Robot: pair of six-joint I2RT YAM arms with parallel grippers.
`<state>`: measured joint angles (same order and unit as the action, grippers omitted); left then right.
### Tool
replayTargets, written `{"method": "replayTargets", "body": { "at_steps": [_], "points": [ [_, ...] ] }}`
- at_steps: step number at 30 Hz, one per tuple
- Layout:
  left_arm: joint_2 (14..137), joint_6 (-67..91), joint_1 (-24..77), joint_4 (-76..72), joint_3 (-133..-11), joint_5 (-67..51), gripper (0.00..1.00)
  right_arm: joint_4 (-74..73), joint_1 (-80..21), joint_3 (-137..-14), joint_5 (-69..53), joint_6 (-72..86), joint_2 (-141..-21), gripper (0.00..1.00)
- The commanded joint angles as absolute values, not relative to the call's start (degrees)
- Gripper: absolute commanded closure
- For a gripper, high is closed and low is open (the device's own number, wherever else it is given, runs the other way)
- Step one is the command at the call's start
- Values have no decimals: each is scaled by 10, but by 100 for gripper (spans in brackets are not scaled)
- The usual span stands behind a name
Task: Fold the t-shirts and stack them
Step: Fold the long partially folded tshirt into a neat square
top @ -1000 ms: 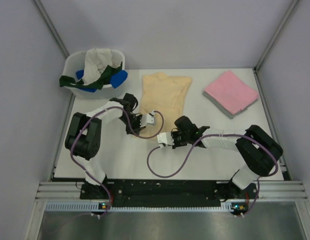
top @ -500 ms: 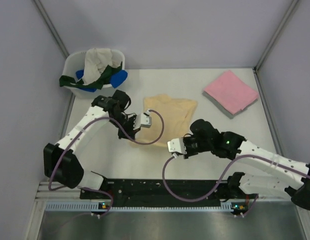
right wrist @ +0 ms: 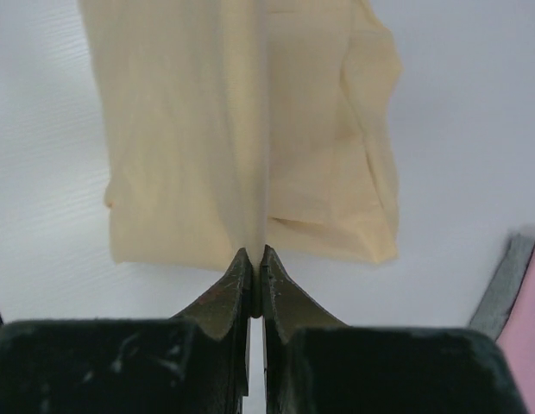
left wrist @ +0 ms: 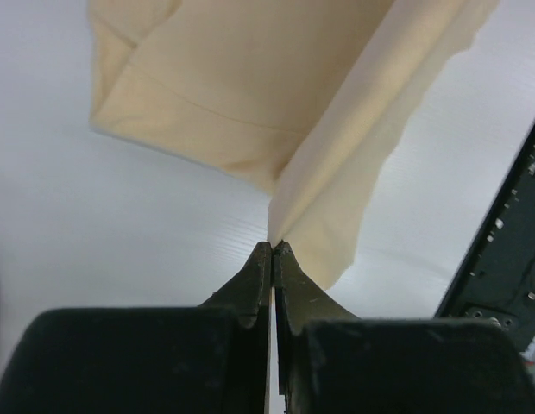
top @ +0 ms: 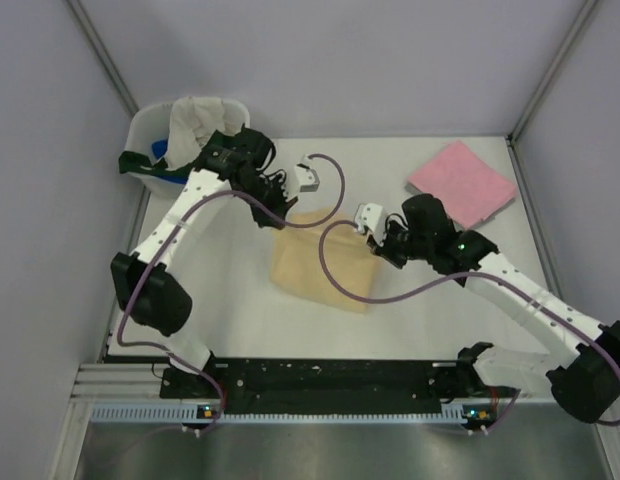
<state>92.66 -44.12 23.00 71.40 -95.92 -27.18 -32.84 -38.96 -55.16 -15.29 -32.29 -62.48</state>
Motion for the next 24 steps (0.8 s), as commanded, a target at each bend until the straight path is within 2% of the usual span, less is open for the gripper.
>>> {"method": "replayTargets", "body": {
  "at_steps": [1, 8, 22, 24],
  "points": [
    [1027, -402, 214, 640, -1049, -173, 100, -276, -322, -582, -120, -252, -690, 100],
    [1182, -373, 214, 604, -1190, -142, 100, -184, -222, -590, -94, -164, -811, 100],
    [1288, -315, 218, 399, -1198, -84, 100, -113, -175, -659, -20, -87, -971, 100],
    [1304, -311, 220, 387, -1207, -75, 97, -113, -172, -675, -4, -75, -990, 100]
  ]
}}
